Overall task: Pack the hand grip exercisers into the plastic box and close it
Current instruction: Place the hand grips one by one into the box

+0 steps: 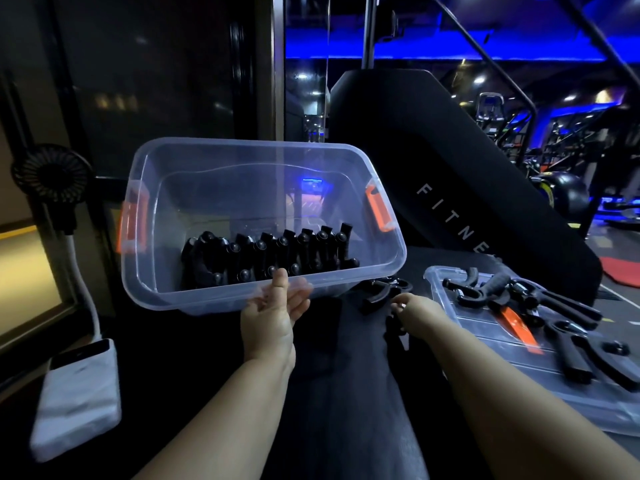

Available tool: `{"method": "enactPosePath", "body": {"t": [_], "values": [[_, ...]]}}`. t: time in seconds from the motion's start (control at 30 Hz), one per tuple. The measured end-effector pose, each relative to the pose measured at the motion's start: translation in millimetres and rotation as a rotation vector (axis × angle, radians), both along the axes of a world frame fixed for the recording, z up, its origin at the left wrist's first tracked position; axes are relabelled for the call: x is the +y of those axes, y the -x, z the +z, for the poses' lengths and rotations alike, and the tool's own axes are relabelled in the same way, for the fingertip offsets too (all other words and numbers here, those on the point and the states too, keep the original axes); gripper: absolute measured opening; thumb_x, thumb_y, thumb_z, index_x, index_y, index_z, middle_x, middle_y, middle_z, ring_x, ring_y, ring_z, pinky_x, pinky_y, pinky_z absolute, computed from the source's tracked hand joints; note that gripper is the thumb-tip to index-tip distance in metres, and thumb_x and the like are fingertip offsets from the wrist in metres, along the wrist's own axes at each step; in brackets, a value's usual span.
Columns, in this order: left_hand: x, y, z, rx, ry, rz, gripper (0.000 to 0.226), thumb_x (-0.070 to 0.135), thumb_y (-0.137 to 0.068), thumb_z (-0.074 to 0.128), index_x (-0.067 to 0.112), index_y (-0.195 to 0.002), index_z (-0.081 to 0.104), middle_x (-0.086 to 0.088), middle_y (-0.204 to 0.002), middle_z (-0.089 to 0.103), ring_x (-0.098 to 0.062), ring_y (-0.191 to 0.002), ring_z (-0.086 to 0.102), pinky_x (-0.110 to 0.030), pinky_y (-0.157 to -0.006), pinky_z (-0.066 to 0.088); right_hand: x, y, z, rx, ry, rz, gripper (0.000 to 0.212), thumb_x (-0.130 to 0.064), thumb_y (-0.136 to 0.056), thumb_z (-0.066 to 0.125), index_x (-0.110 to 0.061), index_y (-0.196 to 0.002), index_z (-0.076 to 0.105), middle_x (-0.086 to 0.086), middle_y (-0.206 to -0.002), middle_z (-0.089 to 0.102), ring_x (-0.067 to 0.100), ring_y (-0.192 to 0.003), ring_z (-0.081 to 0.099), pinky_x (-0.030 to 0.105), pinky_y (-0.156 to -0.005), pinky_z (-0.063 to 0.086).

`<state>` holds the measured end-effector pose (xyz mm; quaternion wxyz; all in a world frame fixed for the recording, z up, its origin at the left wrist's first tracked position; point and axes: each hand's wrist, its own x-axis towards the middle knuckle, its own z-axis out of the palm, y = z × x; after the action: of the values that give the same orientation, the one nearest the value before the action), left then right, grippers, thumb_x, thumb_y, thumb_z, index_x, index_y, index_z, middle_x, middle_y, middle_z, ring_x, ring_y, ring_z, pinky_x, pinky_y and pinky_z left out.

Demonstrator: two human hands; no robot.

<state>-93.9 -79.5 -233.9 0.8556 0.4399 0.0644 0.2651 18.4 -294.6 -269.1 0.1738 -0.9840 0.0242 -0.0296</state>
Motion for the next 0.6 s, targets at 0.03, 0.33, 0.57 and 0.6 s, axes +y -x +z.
{"method": "enactPosePath", "body": {"t": [0.03, 0.33, 0.57, 0.6], "values": [[0.3, 0.3, -0.3, 0.003, -0.002, -0.003, 0.020, 0.025, -0.094, 0.056, 0.015, -0.077, 0.059, -0.004, -0.071, 0.073, -0.014, -0.063, 0.070, -0.023, -0.059, 0.055, -1.4, 3.3, 0.7, -0.005, 0.000, 0.007, 0.027, -0.037, -0.096, 0.048, -0.027, -0.116, 0.064, 0.003, -0.110, 0.070, 0.023, -0.104, 0.063, 0.025, -0.082, 0.045], [1.0, 3.8, -2.1, 0.025, -0.001, -0.030, 0.017, 0.027, -0.094, 0.057, 0.014, -0.082, 0.060, -0.003, -0.071, 0.073, -0.013, -0.065, 0.071, -0.022, -0.059, 0.056, -10.8, 40.5, 5.3, -0.032, 0.052, 0.073, 0.025, -0.042, -0.089, 0.061, -0.031, -0.111, 0.069, -0.003, -0.113, 0.069, 0.018, -0.106, 0.062, 0.024, -0.085, 0.045], [1.4, 12.9, -8.7, 0.039, -0.031, -0.062, 0.020, 0.028, -0.094, 0.056, 0.014, -0.080, 0.060, -0.002, -0.072, 0.074, -0.013, -0.070, 0.071, -0.027, -0.066, 0.056, -16.9, 80.9, 10.4, 0.039, 0.074, 0.143, 0.023, -0.034, -0.087, 0.062, -0.036, -0.108, 0.068, -0.007, -0.112, 0.069, 0.014, -0.101, 0.063, 0.021, -0.080, 0.046], [1.8, 14.5, -9.6, 0.042, -0.035, -0.070, 0.020, 0.028, -0.094, 0.056, 0.013, -0.081, 0.061, -0.002, -0.073, 0.074, -0.014, -0.071, 0.071, -0.027, -0.067, 0.056, -18.2, 87.8, 10.7, 0.040, 0.083, 0.157, 0.023, -0.034, -0.088, 0.062, -0.035, -0.110, 0.067, -0.007, -0.113, 0.068, 0.014, -0.102, 0.063, 0.021, -0.080, 0.045]]}}
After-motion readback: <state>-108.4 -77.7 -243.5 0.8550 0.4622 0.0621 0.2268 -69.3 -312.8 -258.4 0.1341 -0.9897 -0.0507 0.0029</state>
